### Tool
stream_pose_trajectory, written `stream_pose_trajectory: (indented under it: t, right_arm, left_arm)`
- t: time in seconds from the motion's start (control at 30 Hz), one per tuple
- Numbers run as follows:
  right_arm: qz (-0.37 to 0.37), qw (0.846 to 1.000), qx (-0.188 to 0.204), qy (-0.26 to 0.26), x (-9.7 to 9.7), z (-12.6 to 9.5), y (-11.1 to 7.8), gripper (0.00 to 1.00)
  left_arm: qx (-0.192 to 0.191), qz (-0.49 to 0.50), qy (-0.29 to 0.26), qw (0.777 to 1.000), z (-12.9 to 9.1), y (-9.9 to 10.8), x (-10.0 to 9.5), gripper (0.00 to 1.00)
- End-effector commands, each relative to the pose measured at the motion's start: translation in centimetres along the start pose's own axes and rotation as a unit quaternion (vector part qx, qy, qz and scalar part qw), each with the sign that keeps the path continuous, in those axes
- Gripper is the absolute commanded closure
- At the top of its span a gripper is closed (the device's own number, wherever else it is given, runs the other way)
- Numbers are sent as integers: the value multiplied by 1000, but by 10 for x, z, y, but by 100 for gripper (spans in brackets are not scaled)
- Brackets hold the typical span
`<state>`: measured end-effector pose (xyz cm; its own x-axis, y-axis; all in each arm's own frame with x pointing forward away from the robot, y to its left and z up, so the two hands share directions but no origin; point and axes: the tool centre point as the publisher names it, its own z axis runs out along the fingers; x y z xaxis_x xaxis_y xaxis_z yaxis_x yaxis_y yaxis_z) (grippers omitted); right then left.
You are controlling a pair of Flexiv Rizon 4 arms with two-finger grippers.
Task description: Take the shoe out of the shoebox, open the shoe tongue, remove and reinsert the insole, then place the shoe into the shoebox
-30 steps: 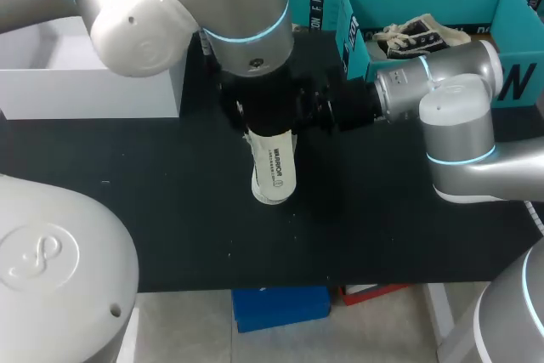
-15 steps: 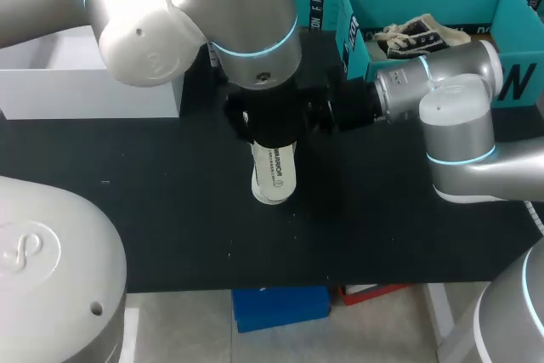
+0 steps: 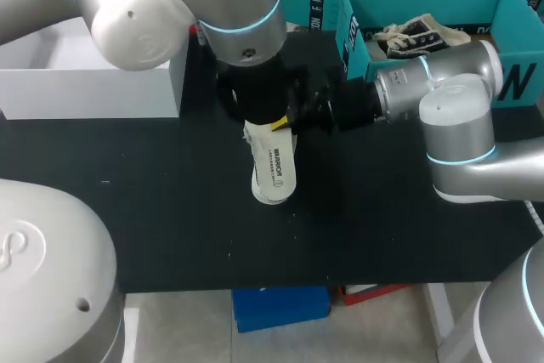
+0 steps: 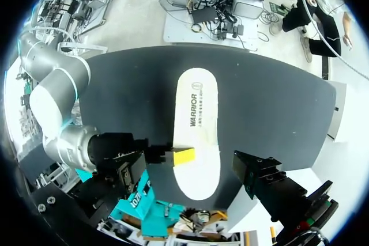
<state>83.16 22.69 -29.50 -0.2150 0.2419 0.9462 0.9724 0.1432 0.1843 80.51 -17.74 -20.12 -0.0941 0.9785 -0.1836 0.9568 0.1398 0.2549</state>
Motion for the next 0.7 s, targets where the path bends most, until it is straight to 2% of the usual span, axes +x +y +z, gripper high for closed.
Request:
stream_pose_trajectory:
  t: [0.03,0.17,0.7]
  right_arm:
    - [0,1000,-1,0,0,1,0,100]
    - [0,1000,-1,0,0,1,0,100]
    - [0,1000,-1,0,0,1,0,100]
  left_arm:
    - [5,5,1,1000,8,14,1,0]
    - [12,5,-11,1000,14,27,0,0]
    - [8,0,-6,1000,39,89,4,0]
